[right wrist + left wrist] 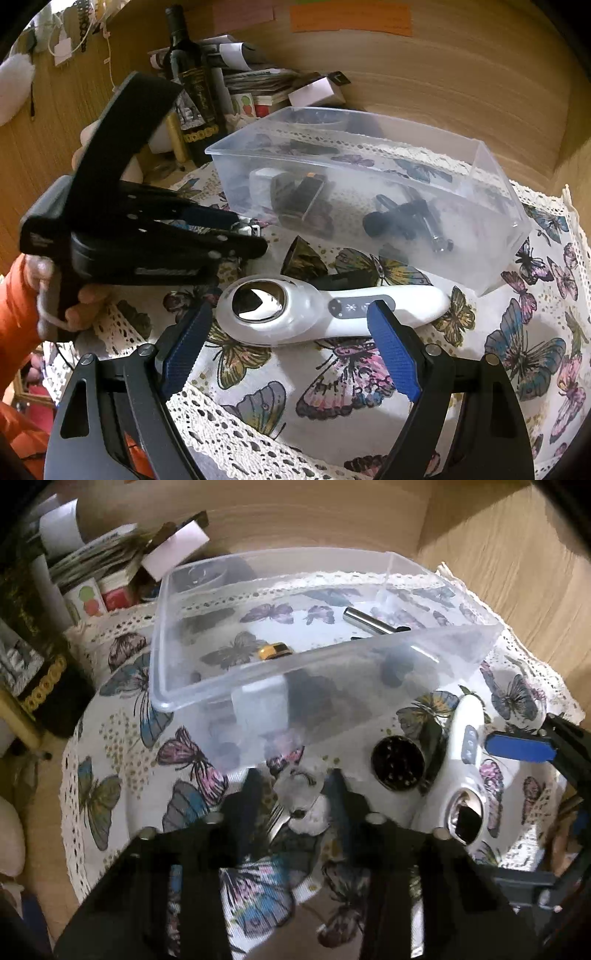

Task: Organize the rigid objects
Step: 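Grasp the keys with the left tool while the right tool grasps the white handheld device, then lift the keys and white device and release both into the clear box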

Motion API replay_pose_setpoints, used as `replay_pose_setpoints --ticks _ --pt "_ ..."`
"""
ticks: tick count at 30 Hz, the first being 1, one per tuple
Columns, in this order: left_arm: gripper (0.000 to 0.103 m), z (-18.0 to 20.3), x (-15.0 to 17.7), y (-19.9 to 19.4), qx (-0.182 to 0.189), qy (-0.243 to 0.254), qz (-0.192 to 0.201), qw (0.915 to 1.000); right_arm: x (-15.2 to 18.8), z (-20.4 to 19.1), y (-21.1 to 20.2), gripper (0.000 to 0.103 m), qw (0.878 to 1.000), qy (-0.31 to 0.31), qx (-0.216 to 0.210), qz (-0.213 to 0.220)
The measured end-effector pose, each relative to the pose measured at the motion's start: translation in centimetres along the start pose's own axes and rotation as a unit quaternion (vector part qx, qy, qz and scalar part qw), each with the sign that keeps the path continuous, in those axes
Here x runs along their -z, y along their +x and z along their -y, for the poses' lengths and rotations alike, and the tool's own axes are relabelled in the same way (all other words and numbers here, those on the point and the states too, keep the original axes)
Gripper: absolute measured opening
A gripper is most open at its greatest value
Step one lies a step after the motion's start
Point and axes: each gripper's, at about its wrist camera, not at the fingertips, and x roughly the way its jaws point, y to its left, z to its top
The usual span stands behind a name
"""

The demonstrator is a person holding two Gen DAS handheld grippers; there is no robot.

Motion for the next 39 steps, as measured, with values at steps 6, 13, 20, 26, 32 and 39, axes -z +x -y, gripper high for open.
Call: replay_pose_setpoints --ticks 6,13,20,26,32,39 --pt "0.028 -0.5 1.0 -0.9 -0.005 -0.01 0.011 0.9999 -0.2 -0.7 0.9 0.072 1.0 -0.009 -0.002 -0.004" --pt "0.028 -2.1 3.0 -5.1 -0.019 -0.042 0.059 0.9972 -0.3 -2.0 1.2 0.063 0.999 -0.037 0.017 0.007" --pt "0.028 -2.4 3.6 -8.0 -0.018 -0.056 0.097 0.9935 0.0 -3.2 1.7 0.063 0.997 -0.07 0.045 0.003" --pt "0.028 -2.1 3.5 -9.6 -0.013 -0.057 0.12 0.991 0.0 -3.1 1.3 0.061 0.997 -0.063 0.053 0.012" --pt "0.028 -2.0 3.2 -10.7 -0.009 -0.059 0.137 0.9888 0.0 -2.2 0.2 0.061 0.998 -0.033 0.042 0.025" --pt "0.028 -1.4 2.6 -11.8 -0.006 -0.061 0.158 0.9856 0.1 -0.7 -2.7 0.061 0.997 -0.004 0.055 0.059"
